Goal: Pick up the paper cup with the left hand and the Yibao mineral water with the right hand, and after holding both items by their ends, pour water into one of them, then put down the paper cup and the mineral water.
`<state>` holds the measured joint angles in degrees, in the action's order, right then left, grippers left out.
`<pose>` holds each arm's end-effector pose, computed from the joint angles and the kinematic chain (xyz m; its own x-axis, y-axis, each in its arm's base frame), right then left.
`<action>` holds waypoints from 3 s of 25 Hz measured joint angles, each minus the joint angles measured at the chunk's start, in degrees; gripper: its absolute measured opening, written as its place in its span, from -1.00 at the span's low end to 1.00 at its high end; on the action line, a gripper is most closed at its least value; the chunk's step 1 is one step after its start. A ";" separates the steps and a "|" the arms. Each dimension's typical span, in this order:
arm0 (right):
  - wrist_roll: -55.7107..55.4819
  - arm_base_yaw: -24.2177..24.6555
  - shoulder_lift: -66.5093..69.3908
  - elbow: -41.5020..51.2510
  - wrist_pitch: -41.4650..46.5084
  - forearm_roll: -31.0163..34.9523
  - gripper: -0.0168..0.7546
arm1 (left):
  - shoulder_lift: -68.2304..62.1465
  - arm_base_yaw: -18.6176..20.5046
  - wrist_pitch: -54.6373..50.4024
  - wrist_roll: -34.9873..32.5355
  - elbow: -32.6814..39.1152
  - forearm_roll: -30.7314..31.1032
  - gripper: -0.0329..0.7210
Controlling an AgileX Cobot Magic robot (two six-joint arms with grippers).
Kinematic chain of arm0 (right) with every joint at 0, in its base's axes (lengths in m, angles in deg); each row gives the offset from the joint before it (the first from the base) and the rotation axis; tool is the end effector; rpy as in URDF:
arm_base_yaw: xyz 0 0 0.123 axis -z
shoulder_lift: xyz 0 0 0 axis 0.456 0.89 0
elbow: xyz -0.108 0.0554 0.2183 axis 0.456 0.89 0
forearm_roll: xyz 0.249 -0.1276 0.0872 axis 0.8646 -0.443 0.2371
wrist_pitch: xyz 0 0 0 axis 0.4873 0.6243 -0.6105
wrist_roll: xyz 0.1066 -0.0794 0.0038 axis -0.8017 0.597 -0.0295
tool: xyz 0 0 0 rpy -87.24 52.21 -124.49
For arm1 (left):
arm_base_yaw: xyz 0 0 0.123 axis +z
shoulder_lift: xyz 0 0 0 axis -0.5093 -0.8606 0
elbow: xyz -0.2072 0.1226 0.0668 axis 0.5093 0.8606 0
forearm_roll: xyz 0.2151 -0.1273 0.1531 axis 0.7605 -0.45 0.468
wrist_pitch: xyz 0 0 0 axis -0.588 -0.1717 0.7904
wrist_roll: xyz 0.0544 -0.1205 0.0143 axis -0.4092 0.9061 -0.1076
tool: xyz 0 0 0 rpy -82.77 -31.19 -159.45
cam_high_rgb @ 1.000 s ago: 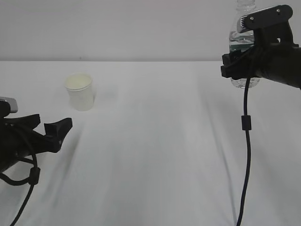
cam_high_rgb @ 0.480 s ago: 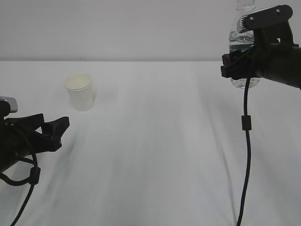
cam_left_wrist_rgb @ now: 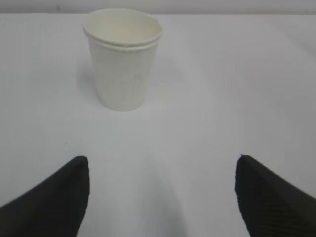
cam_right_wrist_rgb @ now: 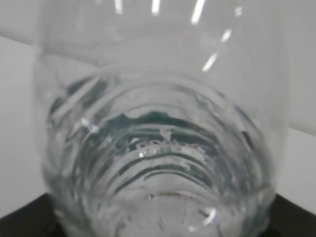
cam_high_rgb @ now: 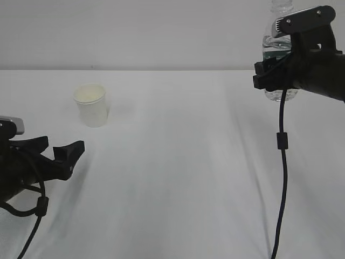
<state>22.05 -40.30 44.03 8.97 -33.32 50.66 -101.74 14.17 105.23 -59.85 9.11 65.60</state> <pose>0.4165 0.0890 0.1444 -0.3194 -0.2703 -0.9083 -0.2357 0.9510 -0.2001 0.2819 -0.0880 0.0172 -0.3282 -0.0478 -0.9434 0.2716 0.9518 -0.1427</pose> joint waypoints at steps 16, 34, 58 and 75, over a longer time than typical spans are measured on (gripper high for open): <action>0.00 0.00 0.00 0.00 0.00 0.00 0.31 | -2.16 0.00 0.03 0.00 -2.73 0.00 0.91; 0.00 0.00 0.00 0.00 0.13 0.00 0.31 | -11.83 0.10 0.14 -0.10 -13.41 -0.65 0.91; 0.00 0.00 0.00 0.00 0.13 0.00 0.31 | -18.27 1.05 -2.08 -1.62 -24.22 -2.17 0.88; 0.00 0.00 0.00 0.00 0.13 -0.20 0.31 | -20.88 3.93 -4.42 -1.83 -27.98 -2.49 0.84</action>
<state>22.05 -40.30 44.03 8.97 -33.19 50.46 -122.62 18.10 100.82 -61.68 -18.87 63.11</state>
